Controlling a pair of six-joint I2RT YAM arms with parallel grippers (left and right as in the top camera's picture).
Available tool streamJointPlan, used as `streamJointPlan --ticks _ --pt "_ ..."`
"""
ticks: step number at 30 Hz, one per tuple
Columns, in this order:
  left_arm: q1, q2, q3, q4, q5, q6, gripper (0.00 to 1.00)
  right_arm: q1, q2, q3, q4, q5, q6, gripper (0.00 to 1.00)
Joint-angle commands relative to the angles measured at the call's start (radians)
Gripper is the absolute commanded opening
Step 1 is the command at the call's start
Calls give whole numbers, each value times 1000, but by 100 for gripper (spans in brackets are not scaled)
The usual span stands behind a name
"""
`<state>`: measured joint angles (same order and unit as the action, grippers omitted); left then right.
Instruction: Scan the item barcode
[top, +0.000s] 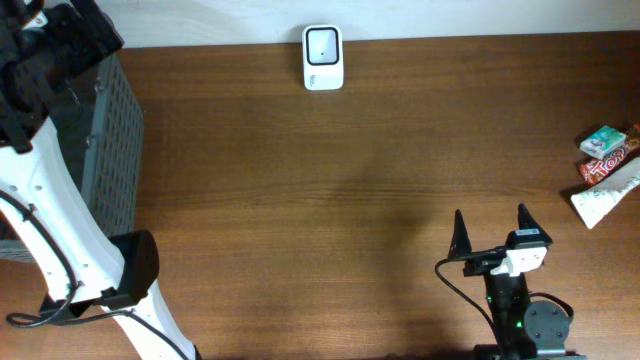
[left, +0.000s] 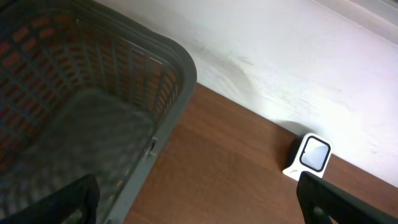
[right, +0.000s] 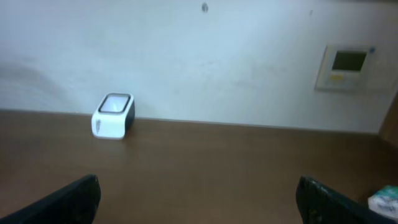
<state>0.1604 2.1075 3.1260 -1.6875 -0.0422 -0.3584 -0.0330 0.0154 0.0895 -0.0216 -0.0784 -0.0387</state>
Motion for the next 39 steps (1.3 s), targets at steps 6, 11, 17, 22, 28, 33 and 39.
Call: streamJointPlan --ticks 6,11,17,22,28,33,39 --pt "6 -13 3 0 -7 16 99 -10 -12 -84 84 -45 -62 99" --pt "6 -13 3 0 -7 16 99 -10 -12 -84 -50 -39 -59 99" --pt "6 -13 3 0 -7 16 99 -10 -12 -84 -61 76 3 99" --pt "6 -13 3 0 -7 16 99 -10 -12 -84 -62 75 21 99" --pt "6 -13 3 0 -7 16 99 -10 -12 -84 -58 61 21 99" --pt "6 -13 3 0 -7 16 99 -10 -12 -84 -58 61 21 99" --pt "6 -13 3 0 -7 16 99 -10 -12 -84 -58 61 21 99"
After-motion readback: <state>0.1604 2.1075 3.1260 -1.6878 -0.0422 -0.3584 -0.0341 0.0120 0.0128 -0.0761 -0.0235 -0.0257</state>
